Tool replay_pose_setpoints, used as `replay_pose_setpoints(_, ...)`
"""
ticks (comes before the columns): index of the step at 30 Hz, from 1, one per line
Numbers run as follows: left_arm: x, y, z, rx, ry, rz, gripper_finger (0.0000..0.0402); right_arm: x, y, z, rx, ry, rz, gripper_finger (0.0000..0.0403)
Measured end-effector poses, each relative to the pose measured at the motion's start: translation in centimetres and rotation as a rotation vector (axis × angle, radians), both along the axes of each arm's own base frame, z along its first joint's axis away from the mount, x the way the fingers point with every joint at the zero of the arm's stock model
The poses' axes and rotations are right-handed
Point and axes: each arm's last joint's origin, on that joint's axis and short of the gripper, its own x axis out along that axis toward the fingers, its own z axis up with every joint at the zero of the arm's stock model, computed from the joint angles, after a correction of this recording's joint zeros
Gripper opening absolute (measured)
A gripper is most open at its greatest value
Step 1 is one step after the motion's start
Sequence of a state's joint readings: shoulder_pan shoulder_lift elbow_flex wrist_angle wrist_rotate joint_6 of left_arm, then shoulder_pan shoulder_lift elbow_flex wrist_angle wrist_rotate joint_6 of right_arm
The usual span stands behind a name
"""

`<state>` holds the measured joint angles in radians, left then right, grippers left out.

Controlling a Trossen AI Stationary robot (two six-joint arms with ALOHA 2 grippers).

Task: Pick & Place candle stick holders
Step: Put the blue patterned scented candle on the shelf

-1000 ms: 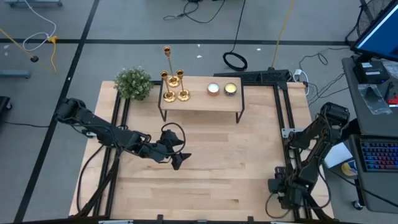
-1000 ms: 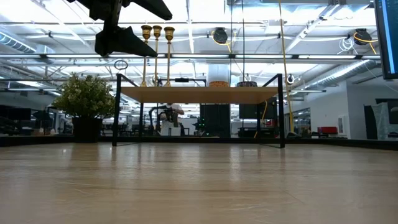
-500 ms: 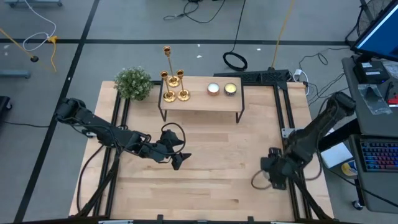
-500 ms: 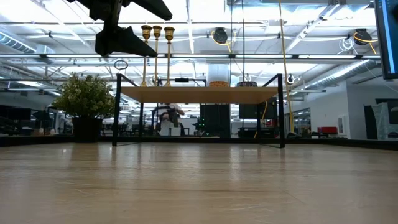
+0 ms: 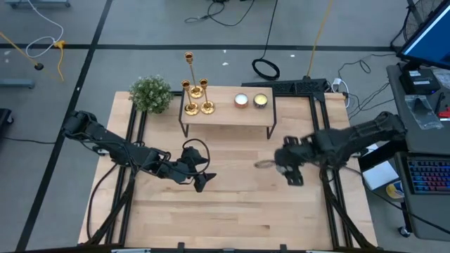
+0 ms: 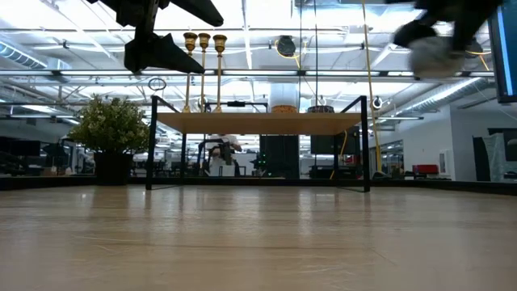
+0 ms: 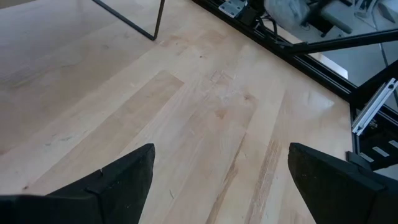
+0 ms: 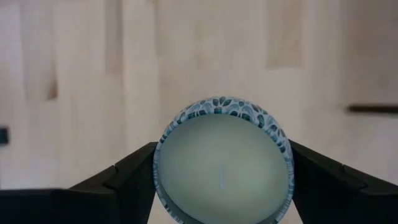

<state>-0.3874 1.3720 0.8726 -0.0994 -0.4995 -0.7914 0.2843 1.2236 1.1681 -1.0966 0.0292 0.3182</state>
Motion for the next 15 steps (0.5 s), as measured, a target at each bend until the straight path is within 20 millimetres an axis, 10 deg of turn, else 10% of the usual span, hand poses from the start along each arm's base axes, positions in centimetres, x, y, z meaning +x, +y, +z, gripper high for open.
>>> replay_pose_setpoints(15,0.0,0.0,0.0,-0.002,0.000,0.001,0.0365,9.2,-9.1,5.5,-0.309,-0.007,-0.009,0.0285)
